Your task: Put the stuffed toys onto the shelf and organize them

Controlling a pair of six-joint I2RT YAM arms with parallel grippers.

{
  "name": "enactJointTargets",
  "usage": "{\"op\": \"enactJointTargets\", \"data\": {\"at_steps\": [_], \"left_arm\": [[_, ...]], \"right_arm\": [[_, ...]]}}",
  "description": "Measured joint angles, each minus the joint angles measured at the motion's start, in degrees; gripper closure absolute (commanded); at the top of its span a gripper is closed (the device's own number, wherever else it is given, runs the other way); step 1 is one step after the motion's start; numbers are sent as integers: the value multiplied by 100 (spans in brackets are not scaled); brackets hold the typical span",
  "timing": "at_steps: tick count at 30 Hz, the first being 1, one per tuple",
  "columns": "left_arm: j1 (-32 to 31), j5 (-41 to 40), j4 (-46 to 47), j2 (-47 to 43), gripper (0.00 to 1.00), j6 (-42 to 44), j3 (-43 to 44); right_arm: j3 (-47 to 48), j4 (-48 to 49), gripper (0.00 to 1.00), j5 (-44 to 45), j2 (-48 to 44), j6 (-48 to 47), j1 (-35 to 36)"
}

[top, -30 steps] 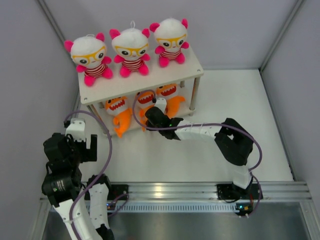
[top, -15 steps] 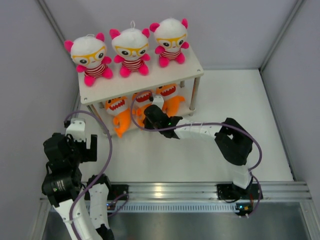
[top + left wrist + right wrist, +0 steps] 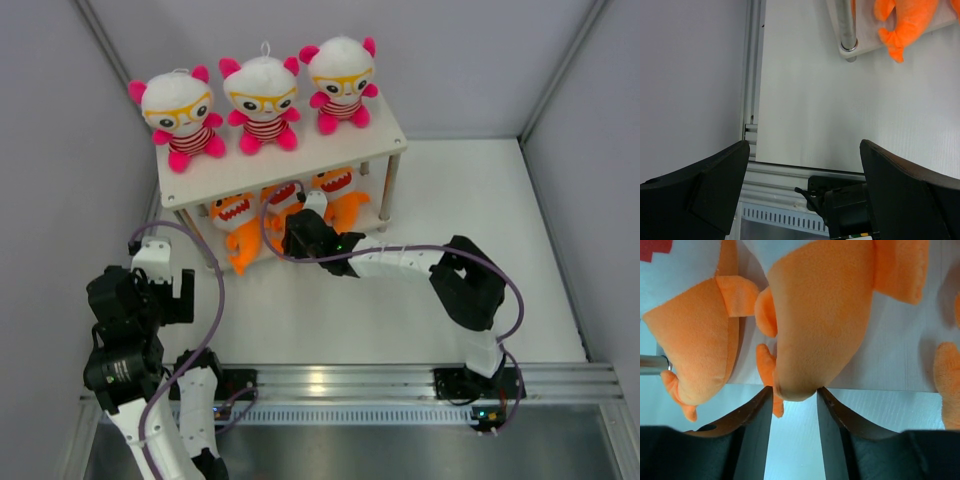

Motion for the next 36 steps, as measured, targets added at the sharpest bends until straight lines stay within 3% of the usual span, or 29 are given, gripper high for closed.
{"op": "enactJointTargets", "data": {"at_steps": [6, 13, 20, 28, 31, 32, 36], "left_arm": [[0, -2, 0, 0, 2, 2, 0], [0, -50, 2, -57, 2, 2, -22], [0, -98, 11, -153, 2, -11, -282], [0, -686, 59, -404, 2, -63, -758], [35, -1071, 72, -570, 2, -83, -1180], [50, -1185, 61, -599, 2, -92, -1342], [81, -1467, 66, -595, 2, -122, -1932]], "right_arm": [[-205, 20, 48, 9, -199, -68, -4], [-828, -11, 37, -118, -1353, -350, 20], [-1027, -431, 31, -529, -2258, -859, 33], [-2111, -1311, 27, -999, -3451, -1056, -61], [-2474, -1790, 27, -1113, -3790, -994, -402], [-2612, -1917, 22, -1115, -3873, -973, -570], [-3316, -2474, 21, -1145, -4266, -885, -1751]]}}
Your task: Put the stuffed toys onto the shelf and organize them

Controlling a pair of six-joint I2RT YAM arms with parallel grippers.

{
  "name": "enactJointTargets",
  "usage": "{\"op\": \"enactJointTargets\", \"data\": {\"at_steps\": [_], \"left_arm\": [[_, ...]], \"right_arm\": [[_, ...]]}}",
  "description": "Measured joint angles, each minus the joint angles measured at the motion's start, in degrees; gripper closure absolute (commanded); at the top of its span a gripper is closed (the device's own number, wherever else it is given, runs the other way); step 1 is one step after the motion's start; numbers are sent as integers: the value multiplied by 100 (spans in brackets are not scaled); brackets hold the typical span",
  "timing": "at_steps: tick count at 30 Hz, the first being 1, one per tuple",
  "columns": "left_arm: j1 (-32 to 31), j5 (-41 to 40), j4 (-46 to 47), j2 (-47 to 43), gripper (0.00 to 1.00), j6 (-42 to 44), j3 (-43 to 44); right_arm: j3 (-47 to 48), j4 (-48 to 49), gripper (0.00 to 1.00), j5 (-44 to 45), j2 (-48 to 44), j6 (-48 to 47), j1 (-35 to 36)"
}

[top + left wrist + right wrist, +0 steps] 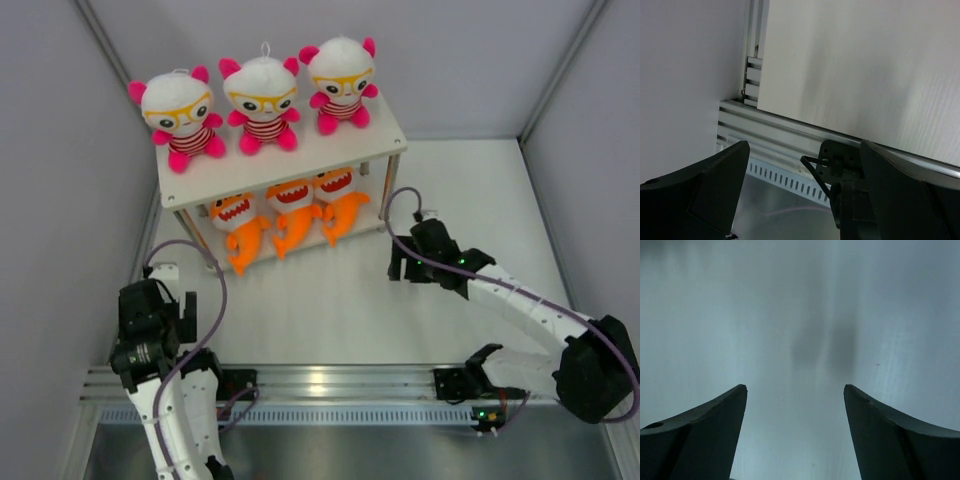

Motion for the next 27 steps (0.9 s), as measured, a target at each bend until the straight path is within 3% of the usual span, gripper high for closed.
{"op": "enactJointTargets", "data": {"at_steps": [1, 6, 9, 27], "left_arm": [[0, -22, 0, 7, 2, -15, -125], [2, -151, 81, 219, 2, -74, -549], [2, -271, 264, 424, 2, -81, -662], [2, -461, 949, 675, 2, -74, -981]], "right_arm": [[-153, -94, 17, 24, -118, -7, -348], [-599, -273, 16, 125, -717, -146, -2389], [-597, -240, 13, 291, -966, -181, -3123], [-649, -7, 12, 610, -1419, -319, -3296]]}}
